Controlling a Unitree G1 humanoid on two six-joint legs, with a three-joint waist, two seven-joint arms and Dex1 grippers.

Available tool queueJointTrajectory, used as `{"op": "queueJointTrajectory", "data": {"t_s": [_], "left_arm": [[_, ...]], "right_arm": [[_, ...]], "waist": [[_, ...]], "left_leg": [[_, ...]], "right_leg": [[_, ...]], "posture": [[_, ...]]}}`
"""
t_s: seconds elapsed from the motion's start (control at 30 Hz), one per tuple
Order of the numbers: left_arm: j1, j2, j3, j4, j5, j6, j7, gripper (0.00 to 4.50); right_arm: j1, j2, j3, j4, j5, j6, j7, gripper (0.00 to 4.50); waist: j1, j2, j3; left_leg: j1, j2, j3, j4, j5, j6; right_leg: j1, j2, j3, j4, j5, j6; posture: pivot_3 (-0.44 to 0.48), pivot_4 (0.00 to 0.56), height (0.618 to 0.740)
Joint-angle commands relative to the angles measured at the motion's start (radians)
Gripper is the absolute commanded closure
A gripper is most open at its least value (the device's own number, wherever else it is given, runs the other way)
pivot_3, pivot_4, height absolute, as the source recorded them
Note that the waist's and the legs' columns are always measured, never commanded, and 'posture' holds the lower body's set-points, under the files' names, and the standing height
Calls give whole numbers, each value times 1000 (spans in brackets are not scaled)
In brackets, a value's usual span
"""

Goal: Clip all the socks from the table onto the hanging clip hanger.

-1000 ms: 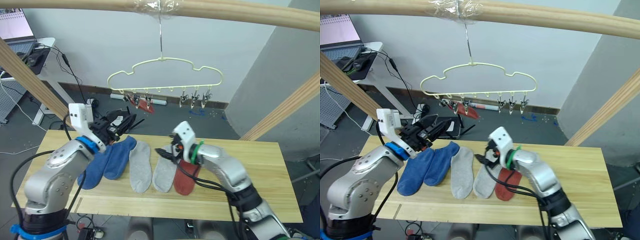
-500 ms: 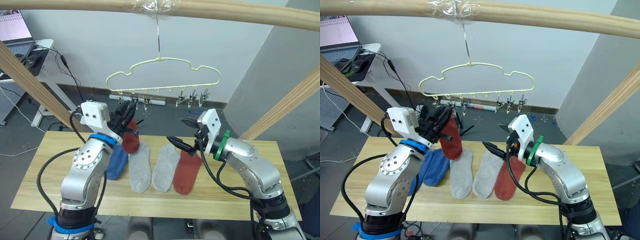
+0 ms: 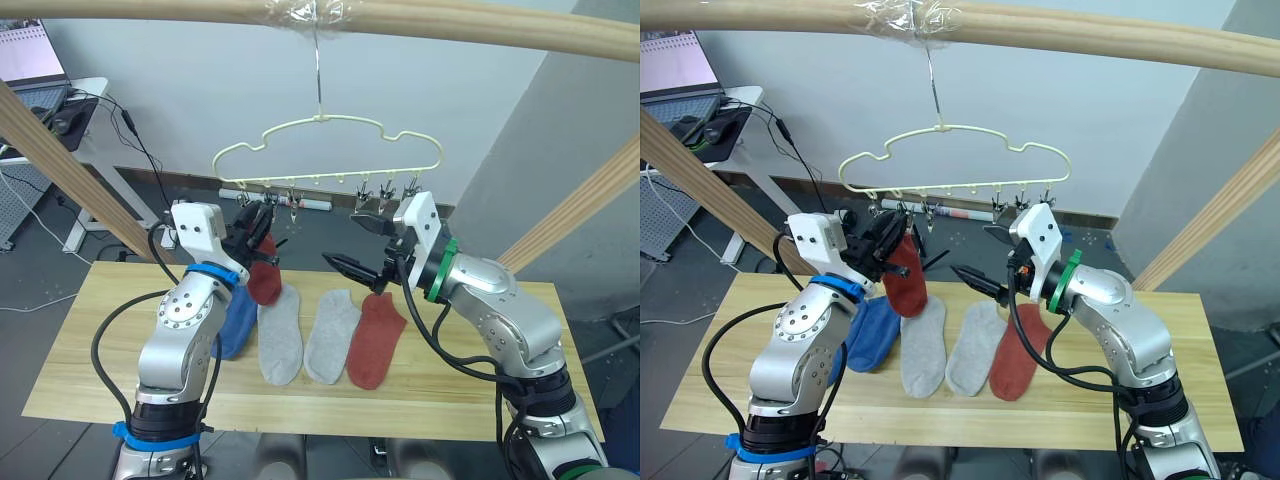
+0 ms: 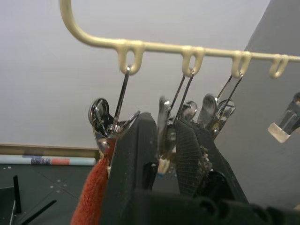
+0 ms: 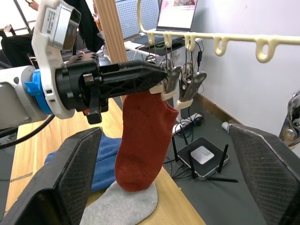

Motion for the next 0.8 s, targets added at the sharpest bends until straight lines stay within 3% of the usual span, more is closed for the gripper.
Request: {"op": "queueJointTrajectory", "data": {"t_s": [0.03, 0.1, 0.6, 0.8], "left_arm": [[-15, -4, 13, -7, 23, -36, 0, 2397], [-23, -8, 16, 3, 25, -38, 1, 1771], [-59, -5, -17, 45, 60, -67, -49, 1771], [-55, -7, -12, 38, 72, -68, -56, 3562]], "right_arm": [[-17, 7, -7, -33, 25, -14, 5, 0], [-14, 8, -8, -38, 26, -11, 2, 0], [-14, 9, -20, -31, 27, -5, -10, 0], [-11, 3, -24, -30, 31, -2, -6, 0]], "waist": [[0, 0, 0], [0, 0, 0], [-3, 0, 0], [-3, 0, 0]], "left_leg": [[0, 0, 0, 0, 0, 0], [0, 0, 0, 0, 0, 0], [0, 0, 0, 1, 0, 0], [0, 0, 0, 1, 0, 0]], "right_leg": [[0, 0, 0, 0, 0, 0], [0, 0, 0, 0, 0, 0], [0, 0, 0, 0, 0, 0], [0, 0, 0, 0, 0, 0]], "posture": [[96, 263, 740], [95, 264, 740], [87, 274, 740], [89, 275, 740]]}}
